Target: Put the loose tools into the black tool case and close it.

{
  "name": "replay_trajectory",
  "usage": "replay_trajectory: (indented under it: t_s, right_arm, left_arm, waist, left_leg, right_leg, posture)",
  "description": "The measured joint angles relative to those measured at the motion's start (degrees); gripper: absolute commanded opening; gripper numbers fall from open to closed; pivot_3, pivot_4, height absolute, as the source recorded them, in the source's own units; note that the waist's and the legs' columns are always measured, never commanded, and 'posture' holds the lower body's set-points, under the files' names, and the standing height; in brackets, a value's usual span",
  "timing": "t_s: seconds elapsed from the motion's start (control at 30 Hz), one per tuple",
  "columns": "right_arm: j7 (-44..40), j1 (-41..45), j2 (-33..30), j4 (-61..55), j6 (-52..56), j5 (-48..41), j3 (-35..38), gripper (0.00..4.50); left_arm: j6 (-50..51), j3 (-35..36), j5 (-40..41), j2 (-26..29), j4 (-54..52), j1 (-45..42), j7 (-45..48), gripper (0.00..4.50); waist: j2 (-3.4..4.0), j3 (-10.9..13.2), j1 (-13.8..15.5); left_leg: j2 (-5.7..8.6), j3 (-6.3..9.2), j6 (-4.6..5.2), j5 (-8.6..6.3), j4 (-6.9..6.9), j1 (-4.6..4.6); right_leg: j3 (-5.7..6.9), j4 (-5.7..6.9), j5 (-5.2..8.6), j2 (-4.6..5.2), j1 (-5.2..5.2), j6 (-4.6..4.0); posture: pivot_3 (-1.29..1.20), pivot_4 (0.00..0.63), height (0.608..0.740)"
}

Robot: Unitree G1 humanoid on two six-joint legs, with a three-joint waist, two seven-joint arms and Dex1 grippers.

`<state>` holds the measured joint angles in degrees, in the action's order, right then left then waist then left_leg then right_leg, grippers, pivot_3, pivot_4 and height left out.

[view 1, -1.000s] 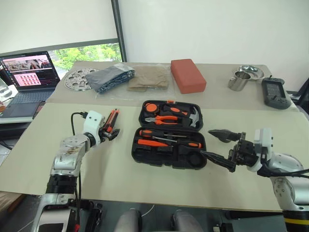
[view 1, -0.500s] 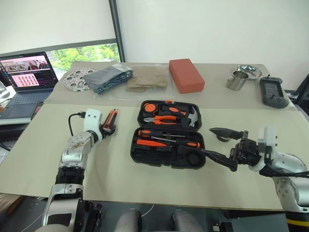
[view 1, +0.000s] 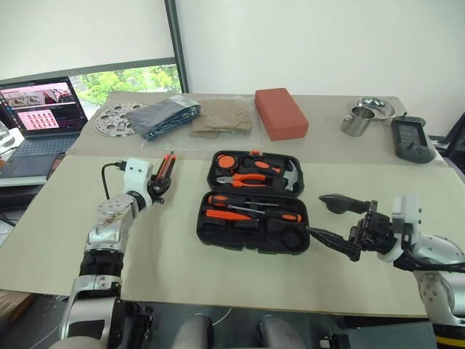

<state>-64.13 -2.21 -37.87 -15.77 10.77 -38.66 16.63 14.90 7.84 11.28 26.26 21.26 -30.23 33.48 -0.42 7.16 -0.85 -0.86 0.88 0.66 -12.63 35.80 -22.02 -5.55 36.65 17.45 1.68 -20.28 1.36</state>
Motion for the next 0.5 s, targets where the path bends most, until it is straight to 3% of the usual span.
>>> replay_trajectory:
  t_s: [0.13,0.27,0.5]
  right_arm:
    - [-1.8,-1.9,1.6,-0.7,-0.7,-3.3,2.1,4.5]
    - [-2.2,-4.6,2.8,-2.1,-1.3,-5.4,4.5,4.5]
    - [-2.3,-9.8,3.4,-4.5,-2.6,-5.5,7.3,4.5]
  left_arm:
    - [-5.1,-6.6,4.6,4.5,-8.8,-0.2,21.1,1.8]
    - [-10.2,-14.6,4.2,5.5,-10.6,-2.5,34.9,1.8]
    - [-18.8,-22.9,-0.9,6.2,-3.7,-6.4,47.0,1.8]
  waist:
    - [0.06,0.0,0.2]
    - [0.13,-0.1,0.1]
    - [0.11,0.0,-1.0]
  left_leg:
    - [0.04,0.0,-0.02,0.01,-0.04,-0.04]
    - [0.01,-0.03,-0.02,0.01,-0.04,-0.04]
    - [0.0,-0.05,0.0,0.01,-0.03,-0.04]
  right_leg:
    - [0.03,-0.06,0.0,0.02,0.04,-0.01]
    - [-0.01,-0.32,0.0,-0.05,0.12,-0.01]
    - [-0.04,-0.34,-0.02,-0.3,0.1,-0.04]
  posture:
    - [0.0,0.15,0.74]
    - [0.0,0.15,0.74]
    - [0.0,0.15,0.74]
